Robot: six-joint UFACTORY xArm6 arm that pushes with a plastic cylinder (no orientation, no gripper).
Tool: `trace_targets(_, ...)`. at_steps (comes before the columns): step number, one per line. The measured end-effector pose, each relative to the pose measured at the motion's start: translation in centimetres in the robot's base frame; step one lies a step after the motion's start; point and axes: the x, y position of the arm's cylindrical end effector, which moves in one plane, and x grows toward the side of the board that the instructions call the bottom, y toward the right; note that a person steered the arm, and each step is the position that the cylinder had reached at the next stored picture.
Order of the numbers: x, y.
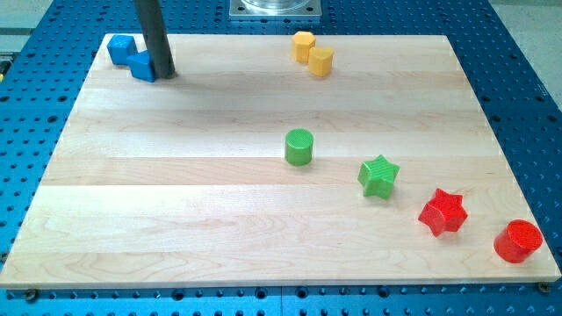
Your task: Place the green circle at the bottom of the triangle
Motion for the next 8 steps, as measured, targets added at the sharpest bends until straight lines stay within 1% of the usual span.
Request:
trace_targets(1,2.2,1.4)
trace_targets(2,-0.1,-1.6)
trace_targets(3,1.9,-1.3)
trace_targets(4,3.9,7.1)
trace_targets(5,8.2,17.0)
trace_targets(6,14.4,23.0)
trace_targets(7,18.0,23.7)
trace_targets(8,22.0,21.6)
